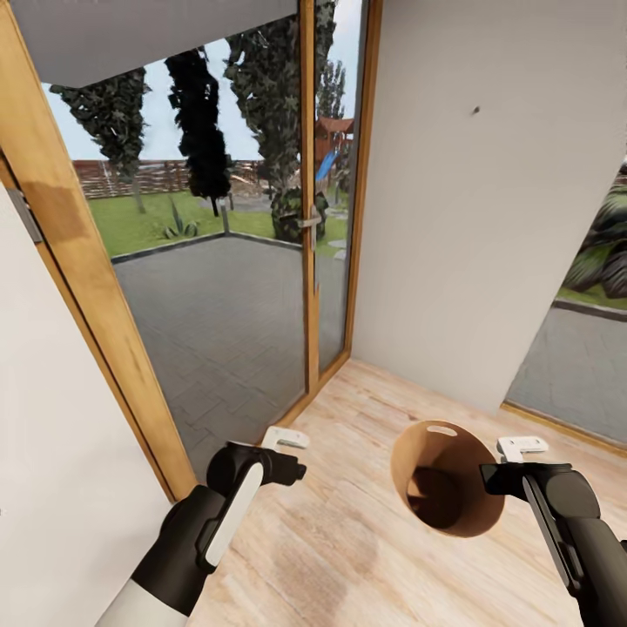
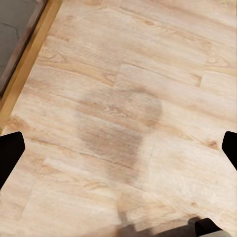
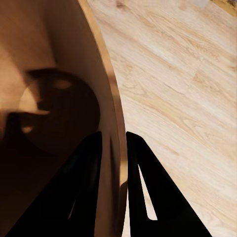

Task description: Put the three can of soda from the living room inside the tash can in the kitchen.

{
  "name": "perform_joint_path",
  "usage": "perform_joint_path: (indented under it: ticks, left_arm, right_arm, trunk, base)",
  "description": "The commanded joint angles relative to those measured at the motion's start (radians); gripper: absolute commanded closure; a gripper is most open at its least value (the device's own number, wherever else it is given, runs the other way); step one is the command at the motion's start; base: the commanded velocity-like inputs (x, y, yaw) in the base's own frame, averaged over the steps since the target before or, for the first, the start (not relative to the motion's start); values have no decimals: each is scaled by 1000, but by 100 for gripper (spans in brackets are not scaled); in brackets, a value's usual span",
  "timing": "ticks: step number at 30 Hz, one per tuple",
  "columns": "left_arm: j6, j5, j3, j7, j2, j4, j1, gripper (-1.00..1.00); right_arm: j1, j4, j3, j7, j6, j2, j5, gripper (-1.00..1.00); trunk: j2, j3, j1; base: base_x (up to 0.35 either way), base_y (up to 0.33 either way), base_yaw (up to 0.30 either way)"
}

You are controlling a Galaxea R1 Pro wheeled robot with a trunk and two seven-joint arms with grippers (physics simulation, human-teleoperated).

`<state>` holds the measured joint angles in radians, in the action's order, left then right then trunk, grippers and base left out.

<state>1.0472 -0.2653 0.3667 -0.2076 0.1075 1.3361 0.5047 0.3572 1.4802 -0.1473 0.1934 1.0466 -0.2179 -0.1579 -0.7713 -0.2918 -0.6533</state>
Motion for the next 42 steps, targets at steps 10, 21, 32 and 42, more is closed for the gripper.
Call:
perform_joint_path:
  ticks: [10,21,32,42]
  left_arm:
    - [0,0,29,2,-2,1,0,-100]
    - [0,-3,31,7,-3,7,-3,-100]
    - [0,-3,31,3,-3,5,-3,-100]
    - [0,-3,31,-1,-2,6,-3,-100]
  right_arm:
    - [0,0,-1,5,1,0,8,100]
    - [0,0,-1,5,1,0,8,100]
    - [-1,-1,-1,5,1,0,8,100]
    - [-1,-1,-1,5,1,0,9,100]
  trunk:
    - [70,48,38]
    - [98,78,54]
    - [98,95,54]
    - [98,111,54]
  base:
    - [0,0,0]
    - [0,0,0]
    - [0,0,0]
    - [0,0,0]
